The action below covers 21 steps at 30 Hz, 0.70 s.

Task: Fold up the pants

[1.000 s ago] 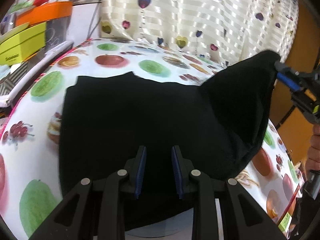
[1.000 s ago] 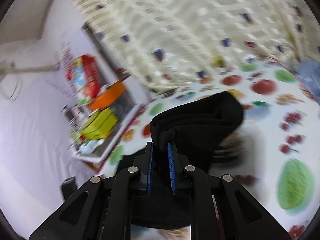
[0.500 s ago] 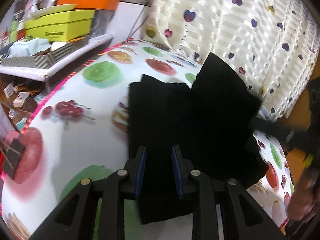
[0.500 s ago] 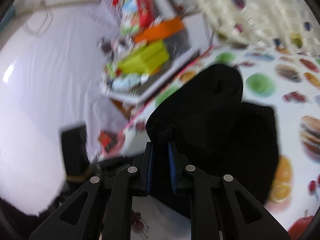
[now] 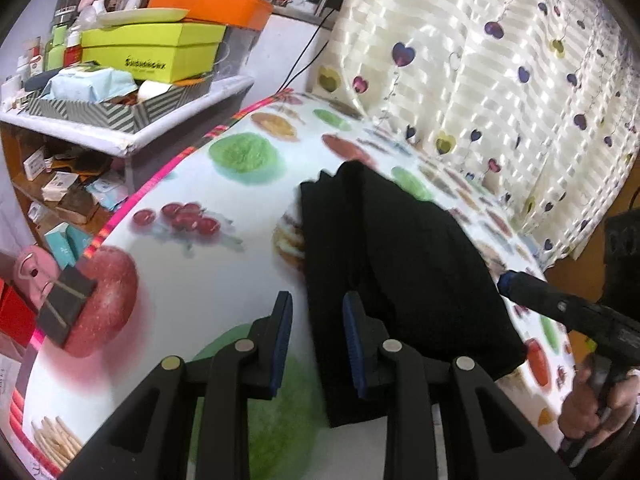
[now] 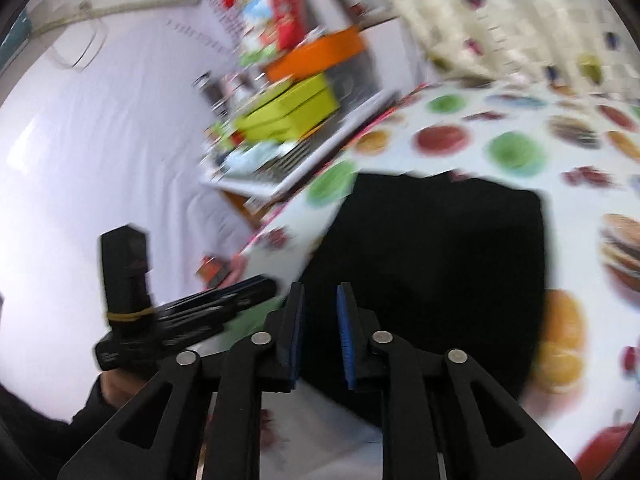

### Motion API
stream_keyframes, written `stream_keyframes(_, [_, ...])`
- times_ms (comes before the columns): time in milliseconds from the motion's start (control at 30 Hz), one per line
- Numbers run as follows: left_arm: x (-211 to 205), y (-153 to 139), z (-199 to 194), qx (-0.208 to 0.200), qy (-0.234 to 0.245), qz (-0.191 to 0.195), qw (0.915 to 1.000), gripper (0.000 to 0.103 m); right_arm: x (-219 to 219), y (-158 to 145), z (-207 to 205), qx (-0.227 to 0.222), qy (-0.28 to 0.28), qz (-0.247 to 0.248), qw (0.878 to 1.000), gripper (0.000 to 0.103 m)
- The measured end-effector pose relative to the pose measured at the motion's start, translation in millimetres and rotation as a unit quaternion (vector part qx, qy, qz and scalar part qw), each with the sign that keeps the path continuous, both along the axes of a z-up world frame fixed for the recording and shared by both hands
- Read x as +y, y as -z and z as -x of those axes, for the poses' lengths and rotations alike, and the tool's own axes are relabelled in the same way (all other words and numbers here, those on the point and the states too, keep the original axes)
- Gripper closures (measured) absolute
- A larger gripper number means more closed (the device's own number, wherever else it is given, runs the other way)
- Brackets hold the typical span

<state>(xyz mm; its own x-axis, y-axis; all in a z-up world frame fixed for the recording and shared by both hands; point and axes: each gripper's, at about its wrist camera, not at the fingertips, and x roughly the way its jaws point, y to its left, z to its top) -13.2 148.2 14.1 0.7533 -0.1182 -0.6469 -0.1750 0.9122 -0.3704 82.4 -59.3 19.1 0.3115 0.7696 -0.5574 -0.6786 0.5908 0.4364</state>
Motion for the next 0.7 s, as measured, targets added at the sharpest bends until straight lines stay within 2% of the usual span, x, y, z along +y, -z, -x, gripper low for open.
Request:
stream_keyframes(100, [-8.9,-5.4,-10.0,-0.009,0.020,0.006,0.9997,0.055,-23.6,5.6,-12.7,0.001,0.054,0.010,0.998,0.075])
stream_keyframes(133, [-13.5,-5.4,-15.4,-0.007,0.030,0.003,0.9995,0.055,-33.1,10.0,-17.3,0.008,0.074,0.014,0.997,0.068])
stream_keyframes(200, [-20.0,-3.2,-24.4,-0.002,0.042,-0.004,0.9991,0.054,-44.9,15.4,-22.2,0.018,0.096,0.015,0.995,0.065])
stream_keyframes(300, [-26.7,8.1,-38.2,0.023,0.055,-0.008,0.9982,0.054,-58.5,25.0,-26.6,0.026,0.122,0.023,0.992,0.065])
stream_keyframes(467, [-33.8,8.3,-41.1,0.025,0.057,-0.019,0.9979,0.053,-65.2,42.0,-32.2,0.043,0.140,0.035,0.989,0.065])
stream_keyframes(500, [-35.9,8.0,-41.9,0.028,0.057,-0.030,0.9976,0.060,-64.5,44.7,-34.3,0.047,0.140,0.035,0.988,0.065])
stream_keyframes(533, [-37.8,6.5,-41.7,0.027,0.055,-0.043,0.9972,0.072,-63.7,47.0,-35.7,0.050,0.140,0.035,0.988,0.064])
stream_keyframes(567, [-38.1,3.8,-40.5,0.024,0.053,-0.052,0.9969,0.077,-64.0,47.8,-34.9,0.051,0.140,0.037,0.988,0.064])
stream_keyframes(633, [-33.7,-1.3,-37.4,0.016,0.050,-0.048,0.9975,0.092,-64.1,49.1,-35.5,0.052,0.140,0.038,0.988,0.063])
stream_keyframes(700, [-26.2,-7.4,-31.7,0.002,0.048,-0.026,0.9985,0.097,-67.1,49.3,-33.2,0.053,0.140,0.036,0.988,0.063])
